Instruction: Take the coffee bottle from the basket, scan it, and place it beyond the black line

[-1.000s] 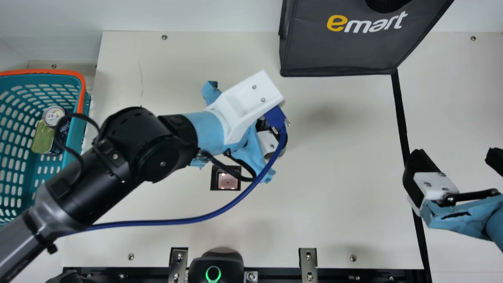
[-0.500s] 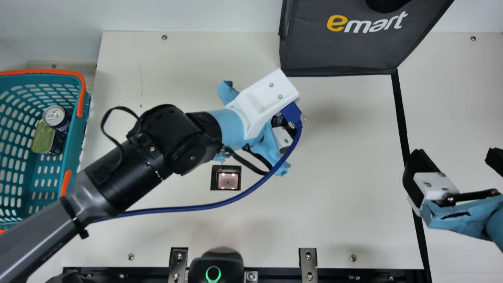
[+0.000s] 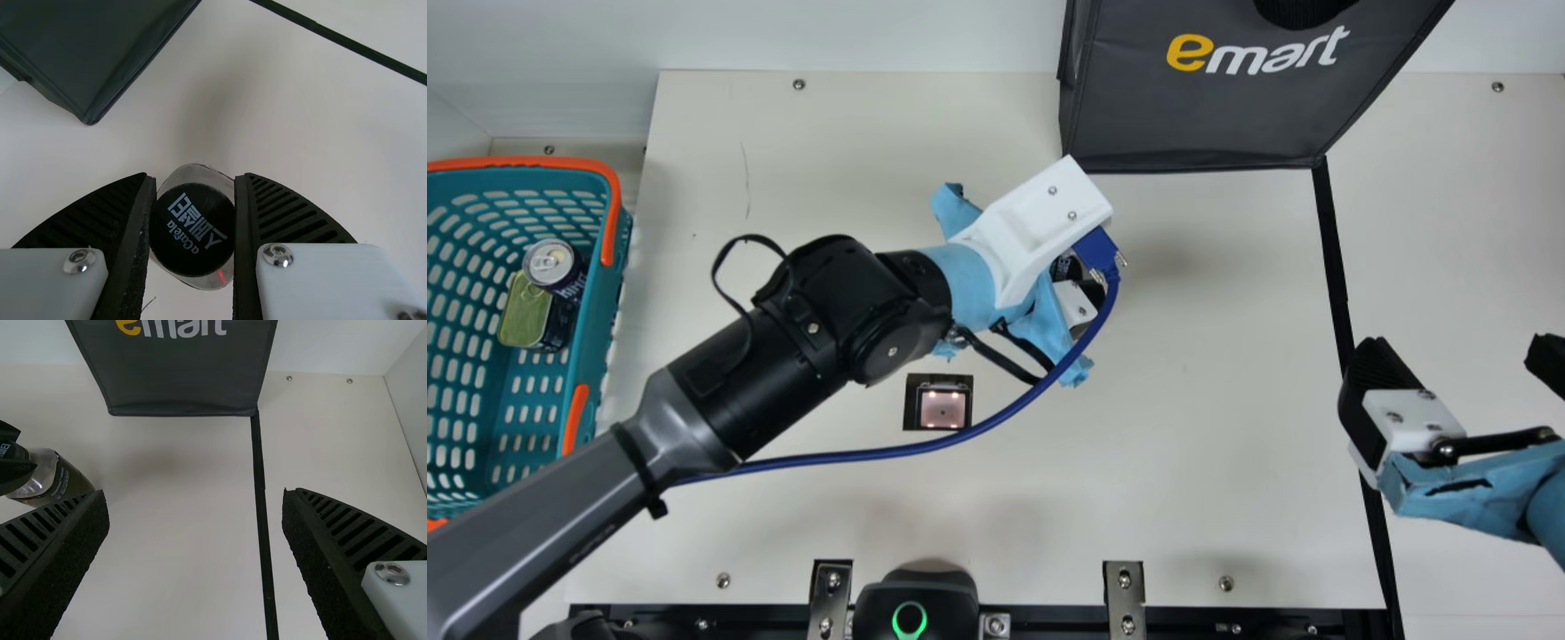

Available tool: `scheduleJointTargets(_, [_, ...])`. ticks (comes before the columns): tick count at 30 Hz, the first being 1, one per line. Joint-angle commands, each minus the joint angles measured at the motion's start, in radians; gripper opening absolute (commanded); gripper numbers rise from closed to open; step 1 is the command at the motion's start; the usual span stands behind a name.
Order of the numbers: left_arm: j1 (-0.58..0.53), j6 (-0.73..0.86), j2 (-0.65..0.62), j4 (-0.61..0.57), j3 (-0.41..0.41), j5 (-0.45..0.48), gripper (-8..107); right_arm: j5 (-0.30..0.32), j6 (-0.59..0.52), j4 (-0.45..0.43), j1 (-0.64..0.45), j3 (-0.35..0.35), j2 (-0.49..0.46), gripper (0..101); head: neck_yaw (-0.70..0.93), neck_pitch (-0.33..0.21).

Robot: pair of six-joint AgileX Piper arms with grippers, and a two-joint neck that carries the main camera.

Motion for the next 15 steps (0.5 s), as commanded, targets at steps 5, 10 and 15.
scheduleJointTargets(5, [-0.005,-0.012,0.011,0.015,0.006,-0.015,10,0.000,0.000,0.000,0.000,0.000,0.000,91,0.000,-0.015])
scheduleJointTargets(10, [-0.008,-0.024,0.018,0.027,0.012,-0.028,10,0.000,0.000,0.000,0.000,0.000,0.000,91,0.000,-0.015])
scheduleJointTargets(15, [-0.013,-0.038,0.023,0.038,0.018,-0.039,10,0.000,0.000,0.000,0.000,0.000,0.000,91,0.000,-0.015])
